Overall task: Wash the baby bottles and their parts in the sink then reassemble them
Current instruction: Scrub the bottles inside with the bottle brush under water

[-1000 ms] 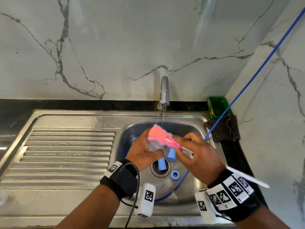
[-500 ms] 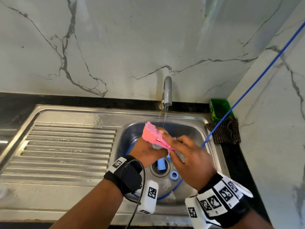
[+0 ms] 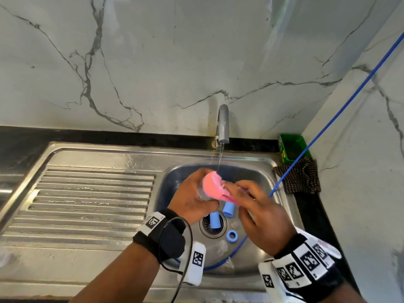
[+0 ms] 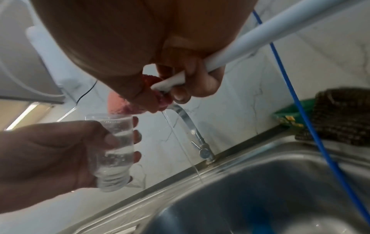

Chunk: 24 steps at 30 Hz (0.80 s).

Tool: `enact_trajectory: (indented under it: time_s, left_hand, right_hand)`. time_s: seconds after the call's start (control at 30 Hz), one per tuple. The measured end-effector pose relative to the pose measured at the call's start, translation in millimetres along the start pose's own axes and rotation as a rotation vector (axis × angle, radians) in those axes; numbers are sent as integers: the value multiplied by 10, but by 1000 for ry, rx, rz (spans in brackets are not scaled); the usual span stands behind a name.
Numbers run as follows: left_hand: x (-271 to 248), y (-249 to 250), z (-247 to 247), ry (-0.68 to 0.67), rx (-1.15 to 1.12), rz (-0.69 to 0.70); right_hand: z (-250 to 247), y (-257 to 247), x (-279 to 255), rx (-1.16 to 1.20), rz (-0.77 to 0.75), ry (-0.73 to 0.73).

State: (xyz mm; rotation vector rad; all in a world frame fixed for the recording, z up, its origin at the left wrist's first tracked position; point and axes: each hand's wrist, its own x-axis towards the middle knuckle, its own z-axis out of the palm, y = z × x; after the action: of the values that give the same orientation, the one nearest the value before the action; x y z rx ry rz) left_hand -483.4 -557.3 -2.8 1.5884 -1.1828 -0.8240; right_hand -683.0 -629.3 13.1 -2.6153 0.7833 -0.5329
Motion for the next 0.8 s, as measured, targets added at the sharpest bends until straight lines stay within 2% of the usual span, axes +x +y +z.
enact_trajectory:
  time_s: [0.07,0.2,0.33,0.43,0.47,0.57,0.7,0.8]
  left_hand:
    - [20,8,-26,7,56,-10]
    - [26,11,47,-20,-58,14]
    - [1,21,36,-8,15,-23]
    - [-43,-7,50,-5,-100,-11]
    - [-48,-17,52,-9,-99,-15]
    - [-34,22,49,-27,5,-22]
    - [-41,36,59,-64,-87,-2]
    - [-52,50,47,-20,61,-13]
  right_hand:
    - [4,33,43,25,58,12]
    - [52,-148,69,66,-38,20]
    - [74,-3,97,176,64,123]
    - [81,-131,80,109,-91,78]
    - [73,-125,102,90,-87,68]
    - [55,-37,198,166,95,122]
    - [124,-95,176,170,-47,131]
    - [125,-3,231,208,149,225]
